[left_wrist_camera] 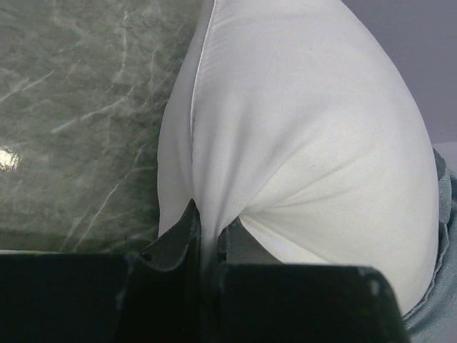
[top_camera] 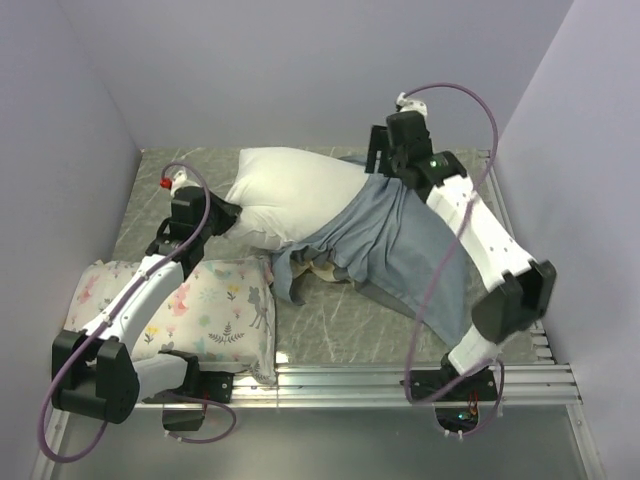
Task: Remove the pillowcase from the pillow
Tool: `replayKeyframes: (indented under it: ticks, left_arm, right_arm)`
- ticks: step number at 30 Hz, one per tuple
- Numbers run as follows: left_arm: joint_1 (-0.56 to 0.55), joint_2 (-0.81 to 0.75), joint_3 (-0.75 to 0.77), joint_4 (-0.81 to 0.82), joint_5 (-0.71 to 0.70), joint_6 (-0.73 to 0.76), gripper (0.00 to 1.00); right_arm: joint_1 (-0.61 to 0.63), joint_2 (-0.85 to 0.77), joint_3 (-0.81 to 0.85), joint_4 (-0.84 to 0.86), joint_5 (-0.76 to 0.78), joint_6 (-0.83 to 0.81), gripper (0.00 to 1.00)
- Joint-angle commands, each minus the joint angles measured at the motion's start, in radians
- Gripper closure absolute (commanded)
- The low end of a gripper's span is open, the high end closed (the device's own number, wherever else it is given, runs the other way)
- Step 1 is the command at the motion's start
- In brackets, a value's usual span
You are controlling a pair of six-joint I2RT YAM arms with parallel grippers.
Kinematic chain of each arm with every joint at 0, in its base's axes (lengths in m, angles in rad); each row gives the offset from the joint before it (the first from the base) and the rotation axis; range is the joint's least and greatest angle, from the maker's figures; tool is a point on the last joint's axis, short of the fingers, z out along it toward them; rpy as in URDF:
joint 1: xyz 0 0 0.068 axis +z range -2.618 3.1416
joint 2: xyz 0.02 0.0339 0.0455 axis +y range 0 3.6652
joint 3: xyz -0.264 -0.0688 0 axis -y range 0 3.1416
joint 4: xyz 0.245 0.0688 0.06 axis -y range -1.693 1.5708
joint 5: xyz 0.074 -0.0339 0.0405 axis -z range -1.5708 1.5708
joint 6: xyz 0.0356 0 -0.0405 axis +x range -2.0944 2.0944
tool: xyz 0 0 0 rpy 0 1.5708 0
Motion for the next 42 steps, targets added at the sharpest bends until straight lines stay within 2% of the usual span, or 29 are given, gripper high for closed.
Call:
replayKeyframes:
  ticks: [1, 4, 5, 9, 12, 16, 22, 24, 26, 27, 30, 34, 36, 37, 39, 40, 42]
  left_arm:
    - [-0.003, -0.003, 0.111, 0.051, -0.083, 0.029, 1.00]
    - [-0.007, 0.009, 0.162, 0.042, -0.083, 0.029, 1.00]
    - [-0.009, 0.012, 0.188, 0.039, -0.083, 0.032, 1.00]
    - [-0.018, 0.040, 0.246, 0.028, -0.077, 0.041, 1.00]
    - [-0.027, 0.054, 0.277, 0.025, -0.077, 0.047, 1.00]
    - [-0.041, 0.064, 0.305, 0.022, -0.077, 0.052, 1.00]
    - [-0.047, 0.072, 0.343, 0.000, -0.091, 0.071, 1.00]
    - [-0.047, 0.073, 0.352, -0.001, -0.097, 0.078, 1.00]
    - [-0.047, 0.077, 0.372, -0.009, -0.100, 0.087, 1.00]
    - [-0.046, 0.083, 0.381, -0.014, -0.104, 0.091, 1.00]
    - [-0.014, 0.087, 0.424, -0.037, -0.100, 0.113, 1.00]
    - [0.144, 0.093, 0.475, -0.058, -0.040, 0.102, 1.00]
    - [0.210, 0.107, 0.495, -0.084, -0.013, 0.098, 1.00]
    - [0.286, 0.112, 0.510, -0.090, 0.010, 0.084, 1.00]
    - [0.353, 0.119, 0.518, -0.107, 0.050, 0.070, 1.00]
    - [0.393, 0.116, 0.523, -0.115, 0.058, 0.065, 1.00]
    - [0.405, 0.107, 0.526, -0.129, 0.058, 0.071, 1.00]
  right_arm:
    - [0.128, -0.193, -0.090, 0.074, 0.147, -0.017, 0.19]
    - [0.286, -0.316, -0.271, 0.130, 0.211, 0.006, 0.18]
    - [0.378, -0.341, -0.317, 0.150, 0.244, 0.013, 0.18]
    - [0.539, -0.448, -0.580, 0.199, 0.336, 0.099, 0.17]
    - [0.628, -0.459, -0.709, 0.254, 0.368, 0.156, 0.16]
    - [0.675, -0.370, -0.737, 0.260, 0.445, 0.184, 0.13]
    - [0.664, -0.226, -0.670, 0.144, 0.703, 0.265, 0.13]
    - [0.649, -0.212, -0.671, 0.160, 0.712, 0.244, 0.19]
    - [0.623, -0.202, -0.667, 0.148, 0.715, 0.243, 0.54]
    - [0.615, -0.203, -0.670, 0.142, 0.717, 0.242, 0.80]
    - [0.566, -0.243, -0.688, 0.084, 0.721, 0.269, 1.00]
    - [0.453, -0.417, -0.739, 0.052, 0.656, 0.262, 1.00]
    - [0.325, -0.535, -0.754, 0.049, 0.619, 0.222, 1.00]
    - [0.287, -0.574, -0.754, 0.044, 0.605, 0.202, 1.00]
    - [0.172, -0.681, -0.725, 0.033, 0.568, 0.146, 1.00]
    - [0.138, -0.713, -0.705, 0.030, 0.553, 0.130, 1.00]
    - [0.101, -0.787, -0.613, 0.022, 0.502, 0.101, 1.00]
